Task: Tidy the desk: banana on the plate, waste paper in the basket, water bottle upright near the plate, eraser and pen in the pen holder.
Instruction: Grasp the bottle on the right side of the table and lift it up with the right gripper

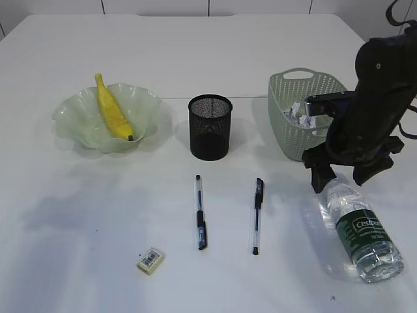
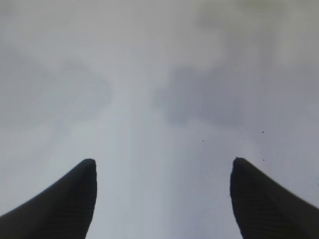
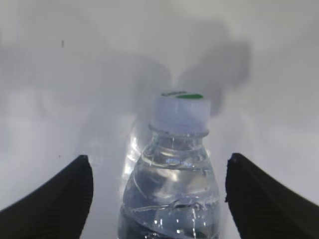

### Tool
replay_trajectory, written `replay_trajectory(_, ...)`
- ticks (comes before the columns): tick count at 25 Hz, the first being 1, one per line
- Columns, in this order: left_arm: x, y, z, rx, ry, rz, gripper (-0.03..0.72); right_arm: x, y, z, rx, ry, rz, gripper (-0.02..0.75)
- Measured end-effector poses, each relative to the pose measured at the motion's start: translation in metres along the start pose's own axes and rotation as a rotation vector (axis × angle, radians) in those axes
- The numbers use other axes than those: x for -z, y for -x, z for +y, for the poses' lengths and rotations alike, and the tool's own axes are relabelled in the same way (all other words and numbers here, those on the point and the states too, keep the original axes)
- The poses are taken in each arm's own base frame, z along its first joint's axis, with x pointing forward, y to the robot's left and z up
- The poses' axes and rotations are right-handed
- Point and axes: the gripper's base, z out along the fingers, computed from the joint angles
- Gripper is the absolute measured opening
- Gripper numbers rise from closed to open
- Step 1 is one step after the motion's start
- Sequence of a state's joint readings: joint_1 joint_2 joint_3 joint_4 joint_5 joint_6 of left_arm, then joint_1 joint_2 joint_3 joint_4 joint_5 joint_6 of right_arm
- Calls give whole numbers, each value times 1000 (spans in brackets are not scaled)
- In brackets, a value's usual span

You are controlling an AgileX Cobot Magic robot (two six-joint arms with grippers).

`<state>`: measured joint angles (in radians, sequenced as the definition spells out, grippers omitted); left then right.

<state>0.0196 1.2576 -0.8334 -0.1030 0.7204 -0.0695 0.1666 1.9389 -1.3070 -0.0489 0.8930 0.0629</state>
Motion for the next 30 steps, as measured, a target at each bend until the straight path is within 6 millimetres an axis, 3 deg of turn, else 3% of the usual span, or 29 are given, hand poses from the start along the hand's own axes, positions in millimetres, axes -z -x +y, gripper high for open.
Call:
replay_trajectory(4, 0, 0, 0, 0, 0, 0, 590, -4, 9, 0, -3, -2, 24, 619)
replay_trajectory(10, 0, 0, 0, 0, 0, 0, 590, -20, 4, 0, -4, -7, 123, 615)
replay_trajectory(26, 0, 0, 0, 0, 0, -2, 589, -24, 0, 0, -5, -11, 182, 566)
replay_trajectory(30, 0, 0, 0, 0, 0, -2, 589, -24, 0, 0, -5, -11, 182, 490)
